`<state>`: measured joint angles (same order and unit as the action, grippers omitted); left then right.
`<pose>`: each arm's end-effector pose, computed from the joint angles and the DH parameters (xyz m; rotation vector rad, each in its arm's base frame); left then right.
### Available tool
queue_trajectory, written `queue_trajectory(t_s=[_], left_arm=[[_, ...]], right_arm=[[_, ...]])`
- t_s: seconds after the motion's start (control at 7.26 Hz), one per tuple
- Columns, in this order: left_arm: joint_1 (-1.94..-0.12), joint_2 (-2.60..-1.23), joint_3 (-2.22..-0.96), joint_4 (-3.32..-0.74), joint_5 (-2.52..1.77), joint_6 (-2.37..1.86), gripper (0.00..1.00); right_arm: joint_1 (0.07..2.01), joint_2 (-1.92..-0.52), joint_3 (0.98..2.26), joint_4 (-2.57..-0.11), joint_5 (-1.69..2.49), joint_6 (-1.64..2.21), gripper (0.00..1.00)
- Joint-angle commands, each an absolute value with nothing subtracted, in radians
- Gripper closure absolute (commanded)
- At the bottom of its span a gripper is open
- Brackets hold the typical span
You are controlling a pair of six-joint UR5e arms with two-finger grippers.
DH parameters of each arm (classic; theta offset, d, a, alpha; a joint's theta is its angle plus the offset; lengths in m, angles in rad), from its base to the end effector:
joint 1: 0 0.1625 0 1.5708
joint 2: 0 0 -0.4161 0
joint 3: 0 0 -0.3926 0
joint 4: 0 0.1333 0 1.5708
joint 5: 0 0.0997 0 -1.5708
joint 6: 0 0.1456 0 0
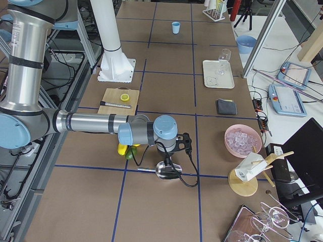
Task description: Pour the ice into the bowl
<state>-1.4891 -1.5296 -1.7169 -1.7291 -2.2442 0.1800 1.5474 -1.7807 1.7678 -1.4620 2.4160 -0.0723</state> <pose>-0.0016 -0.5010 0.6211 0.2871 0.6593 0.3390 0.0147 -0.4148 0.6612 0.1108 -0.8427 -0.1304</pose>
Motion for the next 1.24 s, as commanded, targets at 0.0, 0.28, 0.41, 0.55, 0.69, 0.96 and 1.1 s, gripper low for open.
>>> queue_trajectory(t_s=[0.0,0.28,0.41,0.55,0.69,0.96,1.1], left_arm=[[-1.494,-1.514,-1.704,-1.687,-2.264,0.175,0.00],[-1.496,-1.509,-1.657,-1.687,-2.276,0.152,0.00],[-1.499,-1.506,-1.661,-1.687,-2.336,0.062,0.00],[-1.497,-1.508,-1.664,-1.689,-2.345,-0.002,0.00],[-1.497,-1.508,-1.664,-1.689,-2.347,-0.012,0.00],[-1.515,-1.508,-1.669,-1.689,-2.345,-0.012,0.00],[-1.528,-1.508,-1.683,-1.687,-2.345,-0.012,0.00]], right_arm=[[1.555,-1.775,1.737,-1.460,2.398,-0.077,0.00],[1.555,-1.764,1.733,-1.470,2.413,-0.071,0.00],[1.555,-1.763,1.729,-1.471,2.433,-0.068,0.00],[1.565,-1.763,1.732,-1.471,2.433,-0.042,0.00],[1.569,-1.764,1.730,-1.471,2.434,0.006,0.00],[1.592,-1.764,1.732,-1.471,2.434,0.009,0.00],[1.594,-1.763,1.733,-1.470,2.433,0.009,0.00]])
